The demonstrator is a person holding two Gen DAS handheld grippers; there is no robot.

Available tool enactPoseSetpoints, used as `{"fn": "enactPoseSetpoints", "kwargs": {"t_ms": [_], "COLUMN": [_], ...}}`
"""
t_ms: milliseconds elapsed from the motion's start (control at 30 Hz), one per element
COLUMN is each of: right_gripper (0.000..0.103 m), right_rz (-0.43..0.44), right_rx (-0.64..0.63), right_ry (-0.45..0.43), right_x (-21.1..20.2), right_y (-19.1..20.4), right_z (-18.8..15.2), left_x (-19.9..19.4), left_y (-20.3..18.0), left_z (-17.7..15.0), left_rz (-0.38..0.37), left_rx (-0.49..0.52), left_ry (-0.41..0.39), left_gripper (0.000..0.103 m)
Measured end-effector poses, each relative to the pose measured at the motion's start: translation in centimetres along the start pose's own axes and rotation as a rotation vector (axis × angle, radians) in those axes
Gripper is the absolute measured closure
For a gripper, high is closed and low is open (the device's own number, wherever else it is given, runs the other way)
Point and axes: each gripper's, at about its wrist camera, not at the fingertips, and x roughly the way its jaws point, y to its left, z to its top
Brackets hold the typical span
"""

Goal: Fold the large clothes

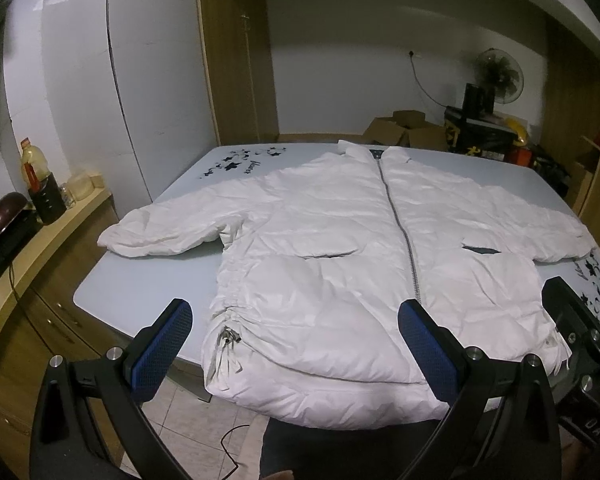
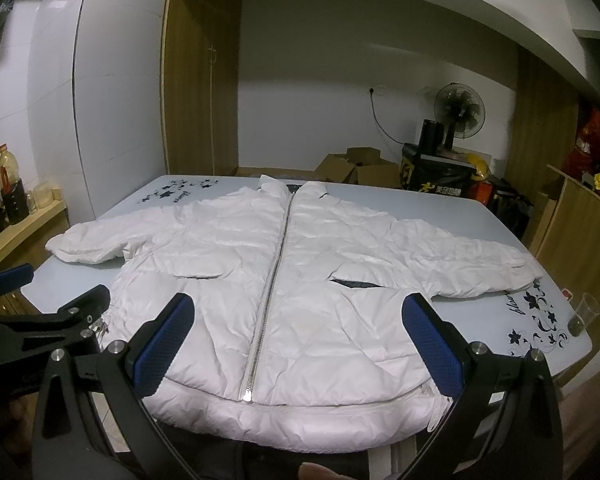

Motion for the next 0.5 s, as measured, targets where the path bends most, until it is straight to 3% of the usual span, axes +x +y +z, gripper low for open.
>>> {"fn": "enactPoseSetpoints", "kwargs": {"t_ms": [500], "right_gripper": [0.0], "right_rz": [0.003], "right_rx": [0.0], "right_ry": [0.004], "right_x": [0.17], "right_y": [0.09], "right_z": [-0.06], "left_x": [0.13], "left_y": [0.43], "left_z": [0.09], "left_rz": [0.003], "left_rx": [-0.016], "left_ry": [0.012], "left_gripper": [0.0]}}
